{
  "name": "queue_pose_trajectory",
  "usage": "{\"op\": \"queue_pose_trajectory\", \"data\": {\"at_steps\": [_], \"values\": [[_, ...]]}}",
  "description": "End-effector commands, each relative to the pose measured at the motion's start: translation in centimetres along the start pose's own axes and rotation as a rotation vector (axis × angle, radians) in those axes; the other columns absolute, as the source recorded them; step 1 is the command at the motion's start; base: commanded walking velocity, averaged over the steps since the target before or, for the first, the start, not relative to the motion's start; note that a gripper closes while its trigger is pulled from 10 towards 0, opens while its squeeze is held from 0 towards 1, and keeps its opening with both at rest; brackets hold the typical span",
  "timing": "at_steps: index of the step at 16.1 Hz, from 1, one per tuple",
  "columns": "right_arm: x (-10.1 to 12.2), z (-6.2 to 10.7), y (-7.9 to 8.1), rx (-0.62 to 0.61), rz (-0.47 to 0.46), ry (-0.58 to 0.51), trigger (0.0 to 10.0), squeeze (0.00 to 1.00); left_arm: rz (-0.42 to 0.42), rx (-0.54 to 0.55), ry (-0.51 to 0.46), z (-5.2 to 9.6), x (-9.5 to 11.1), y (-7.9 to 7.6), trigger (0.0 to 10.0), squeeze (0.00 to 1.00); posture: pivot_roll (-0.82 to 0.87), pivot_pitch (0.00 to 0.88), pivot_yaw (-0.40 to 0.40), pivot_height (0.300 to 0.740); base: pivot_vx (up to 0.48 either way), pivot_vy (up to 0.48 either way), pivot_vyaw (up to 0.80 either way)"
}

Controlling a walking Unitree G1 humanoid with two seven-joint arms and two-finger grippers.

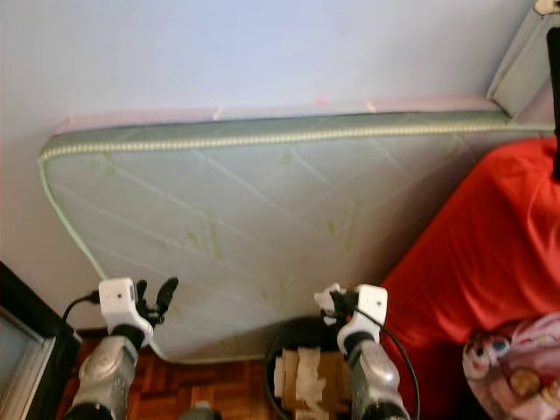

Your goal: Clean up the room

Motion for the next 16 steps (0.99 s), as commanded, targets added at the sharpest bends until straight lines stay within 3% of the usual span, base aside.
{"op": "queue_pose_trajectory", "data": {"at_steps": [1,10,13,16], "values": [[-0.1,0.1,-0.3,-0.009,-0.002,-0.002,10.0,0.00,0.004,0.008,0.007,0.0,0.0,0.2,10.0,0.00,0.09,0.000,-0.004,0.642,0.000,0.000,0.00],[-0.4,0.1,-0.1,0.007,0.002,0.021,10.0,0.00,-0.002,0.013,0.013,0.1,0.0,0.4,10.0,0.00,0.09,0.000,-0.007,0.642,0.000,0.000,0.00],[-0.5,0.0,0.5,0.030,0.014,0.029,10.0,0.00,-0.004,0.023,0.018,0.6,-0.2,1.0,10.0,0.00,0.09,0.000,0.002,0.642,0.000,0.000,0.00],[-0.9,0.3,0.0,0.004,0.014,0.043,10.0,0.00,-0.001,0.040,0.015,1.0,-0.2,1.6,10.0,0.00,0.09,0.021,-0.008,0.642,0.000,0.000,0.00]]}}
Point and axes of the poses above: a point about 5 cm out from each wrist's last joint towards the gripper, its own z axis pointing back from the gripper into the wrist, its own x axis along the axis of the wrist's last joint, y = z × x, the point moved 4 cm from there along -z, pointing out of the wrist towards the gripper, and after that the axes turned 14 degrees about z, right-handed, at the moved point
